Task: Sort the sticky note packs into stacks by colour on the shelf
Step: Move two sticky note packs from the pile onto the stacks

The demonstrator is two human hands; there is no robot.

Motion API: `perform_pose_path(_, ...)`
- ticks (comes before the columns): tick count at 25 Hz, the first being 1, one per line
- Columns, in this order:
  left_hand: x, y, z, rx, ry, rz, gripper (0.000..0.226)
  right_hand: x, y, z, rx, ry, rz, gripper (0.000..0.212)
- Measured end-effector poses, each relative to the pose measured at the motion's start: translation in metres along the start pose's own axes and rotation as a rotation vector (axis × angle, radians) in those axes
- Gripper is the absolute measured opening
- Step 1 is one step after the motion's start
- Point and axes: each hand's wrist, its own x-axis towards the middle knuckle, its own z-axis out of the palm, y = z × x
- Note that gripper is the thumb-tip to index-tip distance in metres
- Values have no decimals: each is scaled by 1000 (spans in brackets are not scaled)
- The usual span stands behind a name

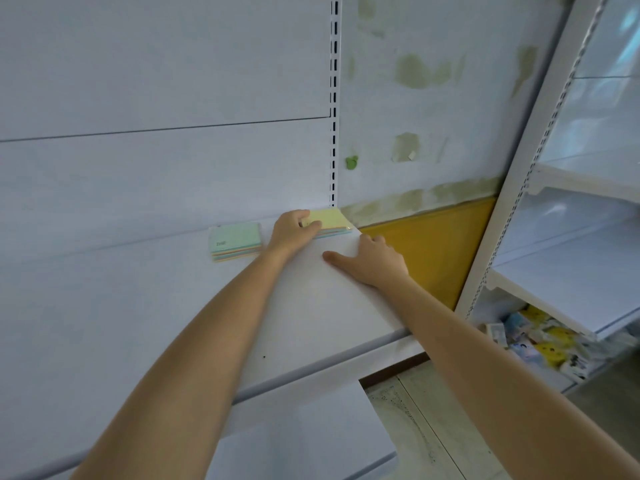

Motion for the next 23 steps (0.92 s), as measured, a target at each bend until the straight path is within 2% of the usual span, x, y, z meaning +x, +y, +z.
perform_pose_path(2, 0, -4, 1, 27, -25, 31, 49, 1, 0, 0, -5, 1, -1, 88)
perform_pose_path(6, 3, -9, 4, 92, 11, 110, 37, 3, 1, 2, -1, 8, 1, 88)
perform_pose_path(11, 0, -8, 6, 133, 17, 138, 41, 2, 2, 2, 22, 15, 3, 88)
perform_pose_path(13, -9, -4, 0, 189, 25, 173, 43, 0, -1, 2, 45, 73, -26, 89)
perform_pose_path(18, -37, -3, -43, 440, 109, 331, 39, -6, -10, 2, -4, 272, -273, 80)
perform_pose_path(23, -99, -37, -130, 645, 232, 216, 40, -26, -73, 4, -24, 216, -531, 69)
